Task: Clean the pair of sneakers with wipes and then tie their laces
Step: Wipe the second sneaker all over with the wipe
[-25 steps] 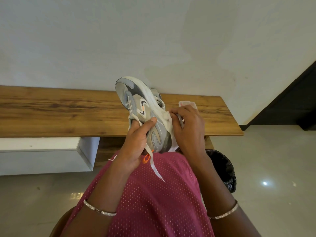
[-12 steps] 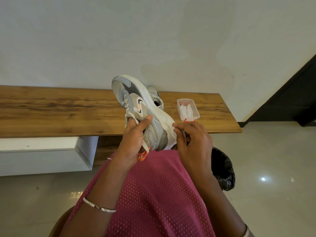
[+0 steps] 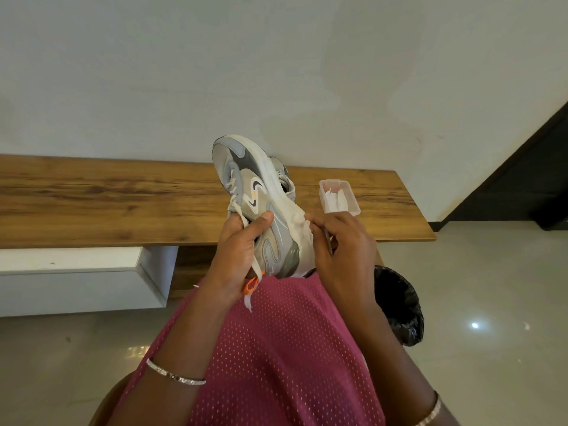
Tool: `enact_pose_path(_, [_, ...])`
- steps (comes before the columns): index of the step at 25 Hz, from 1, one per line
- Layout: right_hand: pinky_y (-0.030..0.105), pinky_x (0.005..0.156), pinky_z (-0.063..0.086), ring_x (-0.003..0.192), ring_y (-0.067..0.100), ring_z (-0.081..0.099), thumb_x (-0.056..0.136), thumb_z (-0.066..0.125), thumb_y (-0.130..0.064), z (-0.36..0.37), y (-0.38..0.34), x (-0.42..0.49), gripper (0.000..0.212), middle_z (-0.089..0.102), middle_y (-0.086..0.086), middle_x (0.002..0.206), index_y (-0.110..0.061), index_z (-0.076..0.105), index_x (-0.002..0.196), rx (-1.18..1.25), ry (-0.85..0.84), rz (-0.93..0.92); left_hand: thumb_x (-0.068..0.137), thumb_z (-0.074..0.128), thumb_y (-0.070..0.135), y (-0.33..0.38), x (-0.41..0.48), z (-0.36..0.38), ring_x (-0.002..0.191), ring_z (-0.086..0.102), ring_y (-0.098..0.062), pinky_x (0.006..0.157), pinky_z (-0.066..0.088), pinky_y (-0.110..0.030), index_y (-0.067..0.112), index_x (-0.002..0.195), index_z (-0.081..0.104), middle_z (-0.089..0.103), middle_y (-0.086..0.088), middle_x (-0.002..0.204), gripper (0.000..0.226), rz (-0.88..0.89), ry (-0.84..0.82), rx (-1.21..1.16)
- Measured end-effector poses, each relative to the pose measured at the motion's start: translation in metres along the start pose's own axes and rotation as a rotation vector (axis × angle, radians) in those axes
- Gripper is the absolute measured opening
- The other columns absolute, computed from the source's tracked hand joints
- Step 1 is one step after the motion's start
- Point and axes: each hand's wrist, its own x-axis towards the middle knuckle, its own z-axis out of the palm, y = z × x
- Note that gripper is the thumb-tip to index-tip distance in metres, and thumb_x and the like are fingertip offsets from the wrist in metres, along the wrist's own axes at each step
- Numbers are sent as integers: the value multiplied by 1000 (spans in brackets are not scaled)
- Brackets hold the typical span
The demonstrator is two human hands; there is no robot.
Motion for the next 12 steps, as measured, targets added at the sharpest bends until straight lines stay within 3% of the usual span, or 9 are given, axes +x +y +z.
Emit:
enact_pose_path(6, [11, 77, 43, 87, 4, 57, 84, 75, -5, -12, 7, -21, 23, 70, -2, 96, -12, 76, 105, -29, 0, 42, 97, 59, 11, -4, 4, 1, 107, 71, -23, 77, 60, -31, 17, 141, 50, 70, -11, 120, 45, 1, -29, -1])
enact_pose_path(9, [16, 80, 41, 91, 5, 55, 85, 74, -4, -5, 4, -3, 20, 72, 0, 96, -12, 76, 104, -22, 30, 24, 98, 57, 9, -5, 0, 4, 104, 72, -21, 77, 59, -28, 14, 140, 51, 74, -6, 113, 43, 14, -78, 41])
enact_pose_path(12, [9, 79, 37, 91, 3, 54, 86, 72, -4, 3, 0, 15, 19, 73, 1, 97, -12, 76, 104, -11, 39, 9, 98, 56, 8, -4, -4, 6, 104, 72, -19, 79, 58, -26, 11, 136, 53, 76, -2, 107, 39, 43, -104, 78])
